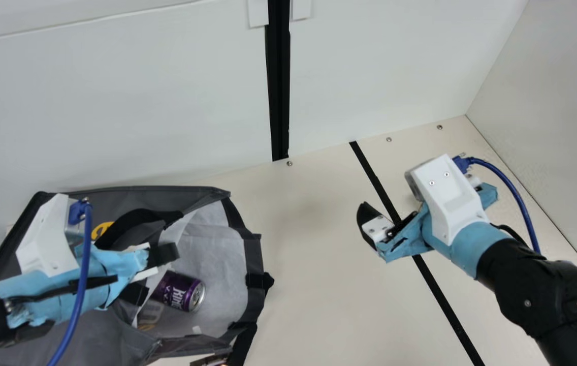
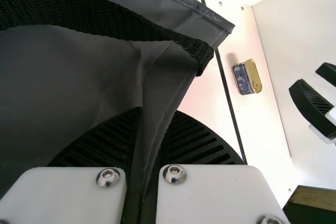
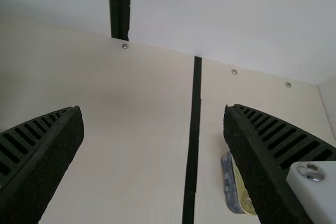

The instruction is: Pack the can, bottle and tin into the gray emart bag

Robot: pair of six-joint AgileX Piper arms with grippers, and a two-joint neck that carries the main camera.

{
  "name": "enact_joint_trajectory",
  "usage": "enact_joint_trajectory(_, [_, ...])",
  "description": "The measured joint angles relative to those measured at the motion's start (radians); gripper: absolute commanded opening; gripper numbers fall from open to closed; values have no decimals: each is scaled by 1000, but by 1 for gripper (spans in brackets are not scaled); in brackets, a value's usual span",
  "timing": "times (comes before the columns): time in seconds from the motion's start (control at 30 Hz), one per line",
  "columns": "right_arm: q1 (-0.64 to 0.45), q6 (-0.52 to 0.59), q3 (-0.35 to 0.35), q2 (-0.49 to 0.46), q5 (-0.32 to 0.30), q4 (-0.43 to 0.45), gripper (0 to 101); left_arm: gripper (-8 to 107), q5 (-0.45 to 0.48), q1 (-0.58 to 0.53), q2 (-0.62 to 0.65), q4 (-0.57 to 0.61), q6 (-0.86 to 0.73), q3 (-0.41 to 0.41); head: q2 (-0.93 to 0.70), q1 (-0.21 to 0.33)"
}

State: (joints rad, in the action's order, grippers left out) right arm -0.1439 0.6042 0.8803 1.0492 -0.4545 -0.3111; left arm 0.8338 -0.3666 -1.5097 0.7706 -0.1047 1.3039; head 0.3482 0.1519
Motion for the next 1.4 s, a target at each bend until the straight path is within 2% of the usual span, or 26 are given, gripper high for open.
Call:
enact_joint_trajectory(0.4, [-57, -279, 15, -62, -52, 311, 91, 10, 0, 0, 0, 0, 0, 0, -2, 0])
enact_joint_trajectory(0.73, [-24, -522, 56, -88, -132, 558, 91, 10, 0, 0, 0, 0, 0, 0, 0, 0])
enact_joint_trajectory(1.07, [68, -734, 102, -108, -241, 704, 91, 10, 0, 0, 0, 0, 0, 0, 0, 0])
enact_joint_trajectory(1.4, [137, -856, 127, -118, -309, 793, 91, 10, 0, 0, 0, 0, 0, 0, 0, 0])
